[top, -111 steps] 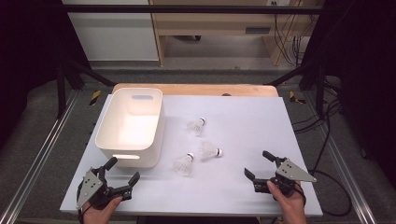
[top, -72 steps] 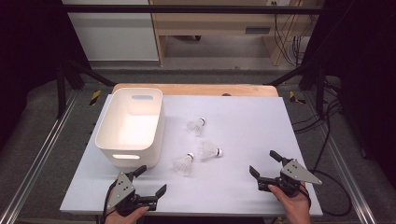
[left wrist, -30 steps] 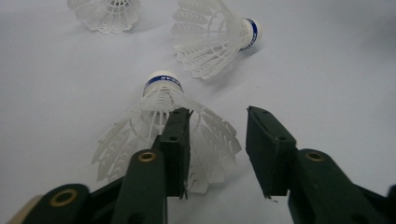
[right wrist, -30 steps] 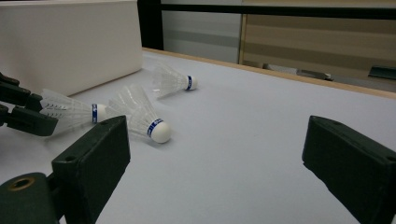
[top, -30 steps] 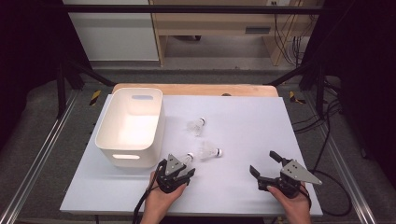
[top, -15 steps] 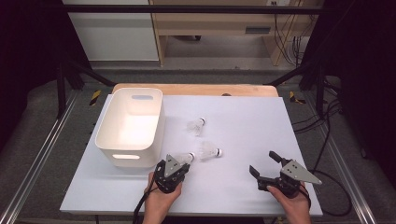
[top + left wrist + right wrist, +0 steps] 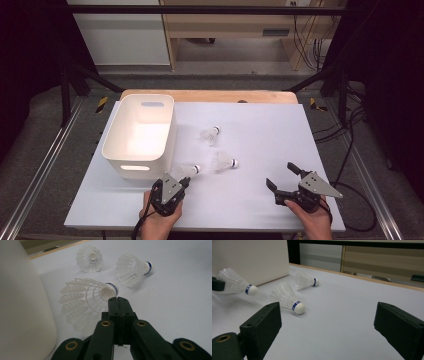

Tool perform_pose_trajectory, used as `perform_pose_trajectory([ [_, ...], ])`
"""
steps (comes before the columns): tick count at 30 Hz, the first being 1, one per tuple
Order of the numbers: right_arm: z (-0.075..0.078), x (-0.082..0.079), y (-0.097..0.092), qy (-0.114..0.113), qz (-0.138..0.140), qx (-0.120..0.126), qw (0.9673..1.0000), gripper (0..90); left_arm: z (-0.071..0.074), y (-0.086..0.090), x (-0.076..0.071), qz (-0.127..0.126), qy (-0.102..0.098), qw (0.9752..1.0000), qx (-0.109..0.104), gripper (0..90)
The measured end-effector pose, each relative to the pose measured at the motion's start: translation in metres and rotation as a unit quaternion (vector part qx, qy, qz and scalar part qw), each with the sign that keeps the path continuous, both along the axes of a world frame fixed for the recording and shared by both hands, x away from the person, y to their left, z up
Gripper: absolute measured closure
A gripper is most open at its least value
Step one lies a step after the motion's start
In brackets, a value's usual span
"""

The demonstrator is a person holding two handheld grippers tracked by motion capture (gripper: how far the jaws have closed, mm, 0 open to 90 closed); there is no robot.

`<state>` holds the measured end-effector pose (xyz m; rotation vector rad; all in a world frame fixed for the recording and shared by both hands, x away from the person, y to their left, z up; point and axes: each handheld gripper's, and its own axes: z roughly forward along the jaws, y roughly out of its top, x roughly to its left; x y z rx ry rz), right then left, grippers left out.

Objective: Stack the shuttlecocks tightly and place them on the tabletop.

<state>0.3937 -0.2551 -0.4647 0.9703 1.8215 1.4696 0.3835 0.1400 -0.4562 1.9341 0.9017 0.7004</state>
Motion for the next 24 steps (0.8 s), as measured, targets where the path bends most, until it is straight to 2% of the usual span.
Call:
perform_pose_trajectory([
  [4, 0.000, 0.000, 0.001, 0.001, 0.000, -0.005, 1.0000, 8.0, 0.003, 0.007, -0.006, 0.009, -0.013, 0.9996, 0.024, 90.0],
  [10, -0.002, 0.001, 0.000, 0.005, -0.002, -0.003, 1.0000, 8.0, 0.001, 0.009, -0.012, 0.005, -0.004, 0.9989, 0.047, 90.0],
  [13, -0.001, 0.000, -0.001, 0.001, -0.003, -0.004, 1.0000, 8.0, 0.002, 0.010, -0.016, 0.004, -0.006, 0.9979, 0.064, 90.0],
  [24, -0.002, 0.000, 0.002, 0.004, 0.001, -0.009, 1.0000, 8.0, 0.006, 0.014, -0.023, 0.002, -0.010, 0.9960, 0.089, 90.0],
])
